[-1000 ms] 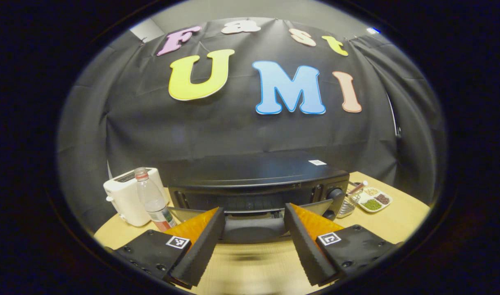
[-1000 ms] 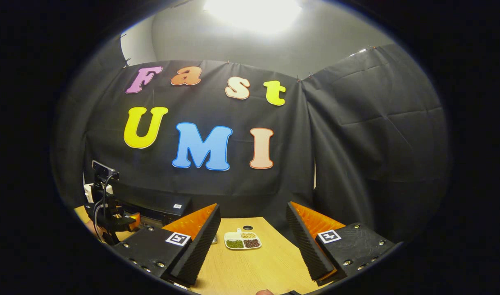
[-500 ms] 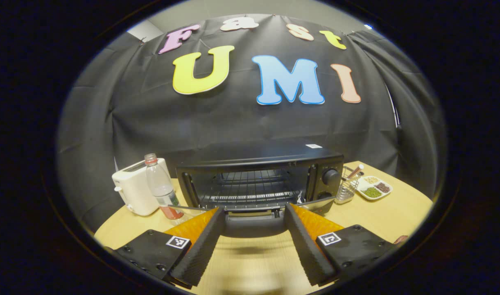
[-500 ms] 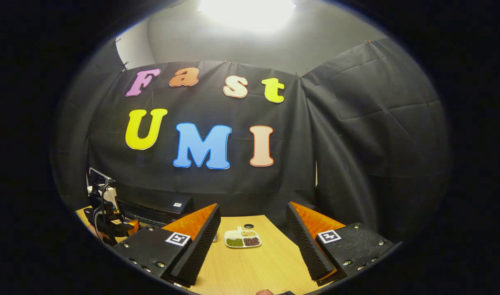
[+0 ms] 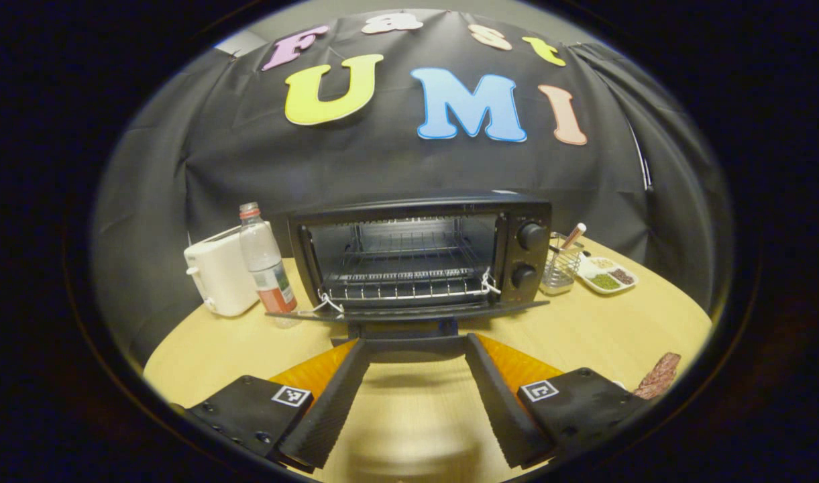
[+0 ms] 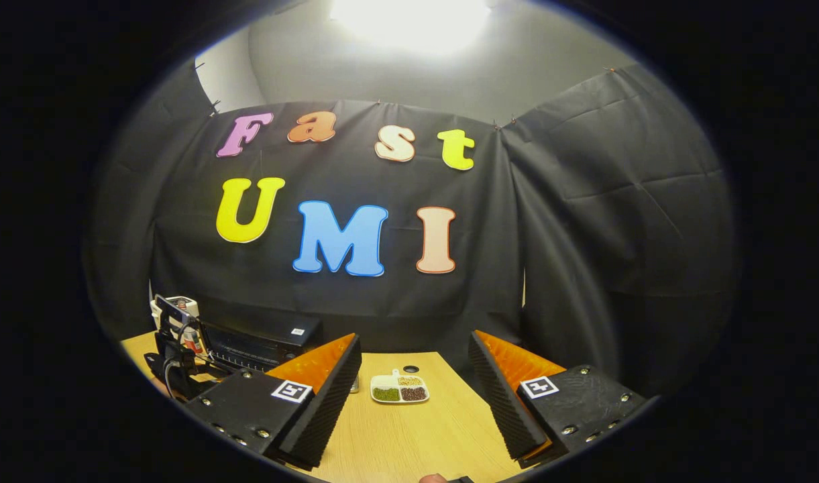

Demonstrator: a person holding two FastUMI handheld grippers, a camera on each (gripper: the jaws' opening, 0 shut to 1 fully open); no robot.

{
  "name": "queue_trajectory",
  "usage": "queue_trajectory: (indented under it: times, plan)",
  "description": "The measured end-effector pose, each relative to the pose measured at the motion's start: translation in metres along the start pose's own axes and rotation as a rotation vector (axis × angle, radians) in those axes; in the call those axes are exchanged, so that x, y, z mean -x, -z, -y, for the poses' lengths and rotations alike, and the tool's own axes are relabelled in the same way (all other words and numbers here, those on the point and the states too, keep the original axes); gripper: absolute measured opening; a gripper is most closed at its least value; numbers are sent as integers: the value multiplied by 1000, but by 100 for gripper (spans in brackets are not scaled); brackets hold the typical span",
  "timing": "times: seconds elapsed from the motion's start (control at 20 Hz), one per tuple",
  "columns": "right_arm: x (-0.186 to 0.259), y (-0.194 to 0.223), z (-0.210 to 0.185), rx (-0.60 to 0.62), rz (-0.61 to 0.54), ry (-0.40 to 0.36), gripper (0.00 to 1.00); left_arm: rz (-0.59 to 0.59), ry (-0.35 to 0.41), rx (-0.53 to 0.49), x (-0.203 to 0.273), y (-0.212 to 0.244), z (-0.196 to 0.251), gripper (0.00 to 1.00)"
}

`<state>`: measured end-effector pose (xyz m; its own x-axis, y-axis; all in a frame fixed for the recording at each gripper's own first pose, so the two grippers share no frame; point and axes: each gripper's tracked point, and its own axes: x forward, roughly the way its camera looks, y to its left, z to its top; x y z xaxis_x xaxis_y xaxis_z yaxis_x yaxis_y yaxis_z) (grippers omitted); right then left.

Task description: Open the electric oven with the left hand, put the food in, and close the electric oven.

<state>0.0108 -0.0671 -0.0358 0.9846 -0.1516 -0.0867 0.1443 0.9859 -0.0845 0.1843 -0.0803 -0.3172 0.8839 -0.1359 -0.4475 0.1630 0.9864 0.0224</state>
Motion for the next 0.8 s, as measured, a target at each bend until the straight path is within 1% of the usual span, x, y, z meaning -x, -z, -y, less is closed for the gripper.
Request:
queue_trajectory:
  times: [0.1,0.15,0.2,0.25,0.3,0.35,0.4,0.5,0.55,0.6,0.65,0.7,0.8]
  plan:
    - [2,4,-3,19,-14,-16,97,-36,-5,-2,2,13,0,98]
    - [4,4,-3,30,-18,-18,97,-21,-5,7,7,8,0,98]
    - [6,2,-4,39,-15,-22,98,55,-5,17,13,-16,-2,99]
    - [8,-2,-6,51,-9,-24,98,145,1,22,13,-48,-3,99]
    - [10,-1,-6,65,-5,-24,98,209,12,19,9,-79,-2,98]
    - [11,1,-7,78,-6,-25,98,235,11,-2,1,-101,-3,100]
    - [11,3,-8,85,-13,-29,98,240,3,-21,-12,-109,-6,97]
    - [12,5,-9,80,-24,-20,97,180,-4,-31,-44,-98,-9,98]
    - [12,5,-10,71,-26,-18,95,170,1,-8,-47,-93,-9,98]
    - [12,6,-12,66,-27,-15,95,183,7,9,-49,-101,-5,98]
    - [12,7,-13,68,-30,-14,95,148,5,8,-54,-92,-7,99]
    - [11,10,-14,74,-35,-14,95,148,7,14,-54,-87,-6,99]
    - [8,13,-17,80,-44,-17,95,108,13,23,-52,-68,-4,100]
